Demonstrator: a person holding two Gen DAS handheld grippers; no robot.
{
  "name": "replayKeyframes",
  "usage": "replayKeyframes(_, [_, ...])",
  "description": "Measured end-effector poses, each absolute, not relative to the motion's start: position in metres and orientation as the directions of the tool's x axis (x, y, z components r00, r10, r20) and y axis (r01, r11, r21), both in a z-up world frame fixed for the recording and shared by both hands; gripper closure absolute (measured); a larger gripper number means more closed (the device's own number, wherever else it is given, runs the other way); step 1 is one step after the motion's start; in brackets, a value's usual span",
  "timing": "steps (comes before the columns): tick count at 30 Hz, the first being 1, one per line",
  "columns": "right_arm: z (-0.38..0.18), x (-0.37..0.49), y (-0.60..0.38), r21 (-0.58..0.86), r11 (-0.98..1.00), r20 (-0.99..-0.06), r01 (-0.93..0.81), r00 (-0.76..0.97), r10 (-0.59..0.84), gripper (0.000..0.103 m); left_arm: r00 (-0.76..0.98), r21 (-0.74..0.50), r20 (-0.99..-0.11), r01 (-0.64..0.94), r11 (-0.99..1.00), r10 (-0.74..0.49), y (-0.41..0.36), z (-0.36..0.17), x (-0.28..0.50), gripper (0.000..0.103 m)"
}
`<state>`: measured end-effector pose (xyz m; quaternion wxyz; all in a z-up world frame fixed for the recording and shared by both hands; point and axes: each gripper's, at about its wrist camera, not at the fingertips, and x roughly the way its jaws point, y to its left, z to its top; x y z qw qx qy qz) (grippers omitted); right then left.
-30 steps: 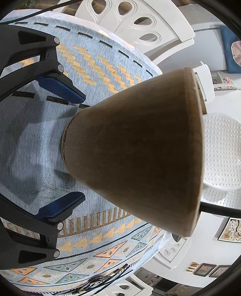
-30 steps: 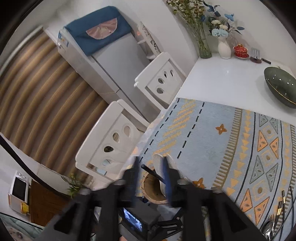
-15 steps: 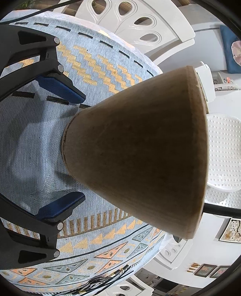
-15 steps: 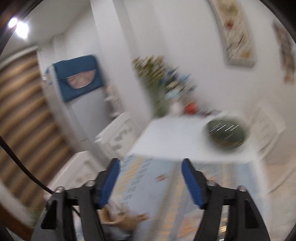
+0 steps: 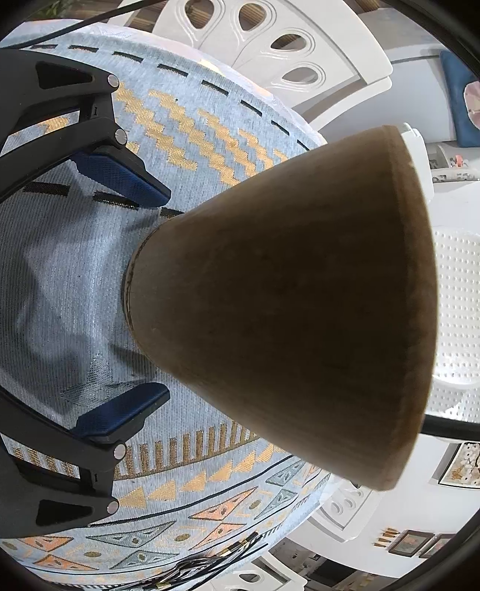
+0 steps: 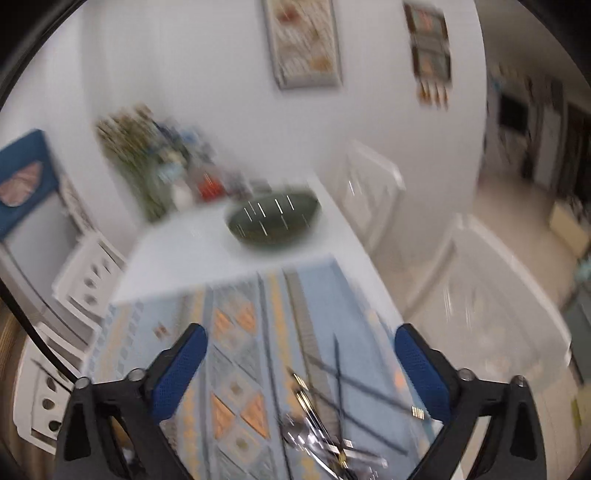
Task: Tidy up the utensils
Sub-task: 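Return the open right tool to the chopstick pile, then grasp a second black chopstick with the right tool and lift it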
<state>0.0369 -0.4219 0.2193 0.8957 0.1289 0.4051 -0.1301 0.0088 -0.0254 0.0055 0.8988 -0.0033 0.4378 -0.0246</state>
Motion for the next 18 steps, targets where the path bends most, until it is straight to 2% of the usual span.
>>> replayKeyframes(2, [0.172,0.051,-0.443,0.109,0.912,-0.867,0.395,0.487,-0.107,0.024,0.615,-0.027,-0.787,0.041,0.999,-0.046,-0.025,0.005,0.01,0.007])
replayKeyframes(4, [0.128,0.056,-0.465,0.15,0.886,-0.931,0.439,0.365,-0.024,0.039,0.614,-0.028,-0.788,0.039,0.999,-0.046,-0.025,0.005,0.01,0.007])
replayKeyframes(5, [0.106,0.058,-0.477,0.18,0.864,-0.949,0.471,0.314,0.027,0.051,0.614,-0.028,-0.788,0.037,0.999,-0.045,-0.025,0.004,0.01,0.007])
replayKeyframes(6, [0.083,0.061,-0.487,0.216,0.84,-0.958,0.497,0.276,0.083,0.056,0.613,-0.028,-0.789,0.036,0.999,-0.044,-0.025,0.004,0.011,0.007])
replayKeyframes(8, [0.054,0.062,-0.499,0.244,0.807,-0.962,0.537,0.24,0.131,0.06,0.61,-0.027,-0.791,0.034,0.999,-0.042,-0.025,0.003,0.012,0.007])
replayKeyframes(11, [0.027,0.07,-0.506,0.231,0.807,-0.969,0.544,0.204,0.14,0.061,0.608,-0.023,-0.793,0.033,0.999,-0.038,-0.026,0.003,0.015,0.007])
replayKeyframes(16, [0.014,0.089,-0.496,0.192,0.841,-0.975,0.506,0.196,0.105,0.064,0.604,-0.015,-0.796,0.031,0.999,-0.03,-0.028,0.0,0.017,0.007])
replayKeyframes(18, [0.013,0.1,-0.491,0.153,0.864,-0.979,0.48,0.194,0.066,0.071,0.604,-0.012,-0.797,0.031,0.999,-0.028,-0.03,0.0,0.018,0.007])
